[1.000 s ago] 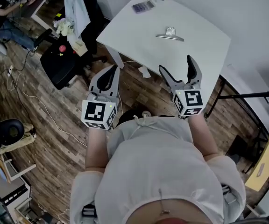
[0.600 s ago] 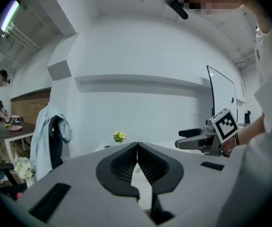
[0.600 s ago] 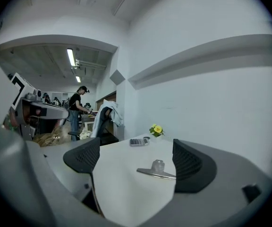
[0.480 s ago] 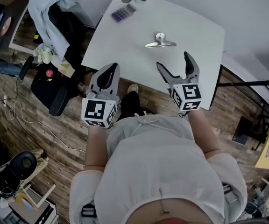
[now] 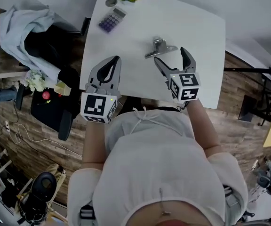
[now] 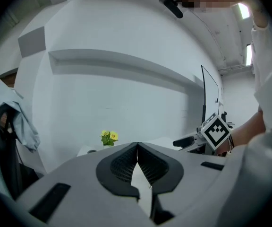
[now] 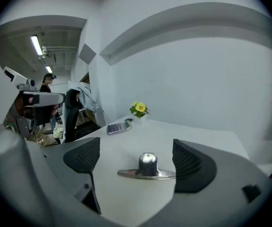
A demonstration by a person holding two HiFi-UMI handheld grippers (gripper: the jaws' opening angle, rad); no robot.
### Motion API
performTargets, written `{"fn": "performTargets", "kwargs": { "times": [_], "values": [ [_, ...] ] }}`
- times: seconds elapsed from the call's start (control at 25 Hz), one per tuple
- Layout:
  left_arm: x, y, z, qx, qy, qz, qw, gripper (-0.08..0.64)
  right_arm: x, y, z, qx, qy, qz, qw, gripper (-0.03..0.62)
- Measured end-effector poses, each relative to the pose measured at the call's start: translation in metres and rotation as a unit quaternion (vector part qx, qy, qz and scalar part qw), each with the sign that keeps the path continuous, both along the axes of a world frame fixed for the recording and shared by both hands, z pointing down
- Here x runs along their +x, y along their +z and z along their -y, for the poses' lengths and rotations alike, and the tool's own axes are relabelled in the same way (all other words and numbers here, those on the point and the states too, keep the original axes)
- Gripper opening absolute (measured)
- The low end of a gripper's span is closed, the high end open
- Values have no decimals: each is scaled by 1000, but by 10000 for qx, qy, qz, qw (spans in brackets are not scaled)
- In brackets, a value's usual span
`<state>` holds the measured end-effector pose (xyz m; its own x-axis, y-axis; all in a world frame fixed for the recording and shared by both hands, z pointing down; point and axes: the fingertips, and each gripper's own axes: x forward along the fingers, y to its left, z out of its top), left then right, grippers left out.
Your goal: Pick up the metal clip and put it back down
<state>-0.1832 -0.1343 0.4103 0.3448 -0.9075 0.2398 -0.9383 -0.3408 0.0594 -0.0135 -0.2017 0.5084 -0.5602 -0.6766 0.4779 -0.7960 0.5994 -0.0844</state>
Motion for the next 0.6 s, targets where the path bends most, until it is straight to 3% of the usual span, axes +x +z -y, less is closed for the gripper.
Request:
{"fn": "performTargets", "kwargs": {
  "times": [0.28, 0.6],
  "values": [
    [-11, 18, 57, -166, 442, -178, 9987, 18, -13, 56, 31, -738, 254, -349, 9963, 479],
    [-7, 56, 106, -587, 801, -427, 9941, 18, -17, 123, 60, -1517, 424, -871, 9837, 479]
  ]
}}
